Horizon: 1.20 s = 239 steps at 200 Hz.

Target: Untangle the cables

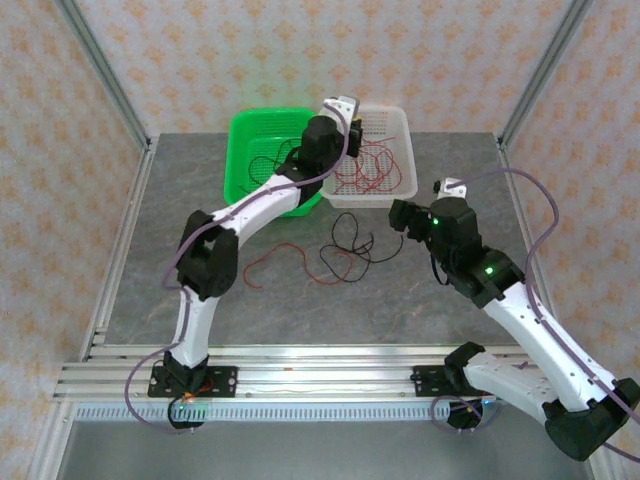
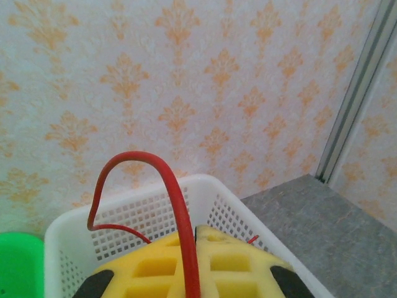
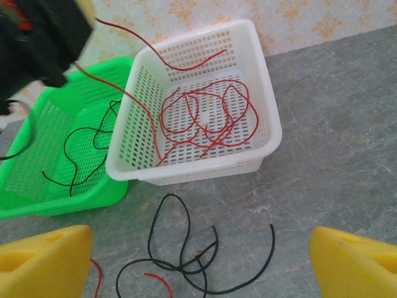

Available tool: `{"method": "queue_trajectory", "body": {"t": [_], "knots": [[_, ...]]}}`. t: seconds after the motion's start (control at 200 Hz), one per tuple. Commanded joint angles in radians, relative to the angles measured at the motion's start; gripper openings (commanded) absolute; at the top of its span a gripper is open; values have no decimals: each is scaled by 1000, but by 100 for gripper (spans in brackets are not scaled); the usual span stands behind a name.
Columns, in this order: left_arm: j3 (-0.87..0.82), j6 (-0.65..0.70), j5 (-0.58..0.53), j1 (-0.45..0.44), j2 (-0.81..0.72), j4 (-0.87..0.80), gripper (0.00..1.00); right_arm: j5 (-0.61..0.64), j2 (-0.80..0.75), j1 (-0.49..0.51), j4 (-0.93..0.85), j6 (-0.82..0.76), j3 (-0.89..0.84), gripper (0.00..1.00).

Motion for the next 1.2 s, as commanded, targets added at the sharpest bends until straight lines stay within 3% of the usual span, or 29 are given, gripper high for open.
{"method": "queue_trajectory", "body": {"t": [0.0, 0.245, 0.641, 0.956, 1.091, 1.191], "knots": [[147, 35, 37, 14, 110, 25, 0, -8, -17, 1, -1, 16, -20, 89], [303, 26, 54, 25, 311, -52, 0, 18, 14, 1, 12, -8, -12, 89], [315, 37, -1, 25, 333, -236, 0, 4, 50, 1, 50, -11, -21, 89], [390, 40, 46, 20, 294, -435, 37, 9, 57, 1, 18, 2, 8, 89], [423, 62, 24, 10, 266, -523, 49, 19, 61, 1, -20, 23, 28, 89], [479, 100, -32, -6, 255, -627, 51, 16, 66, 1, -55, 44, 44, 89]]}}
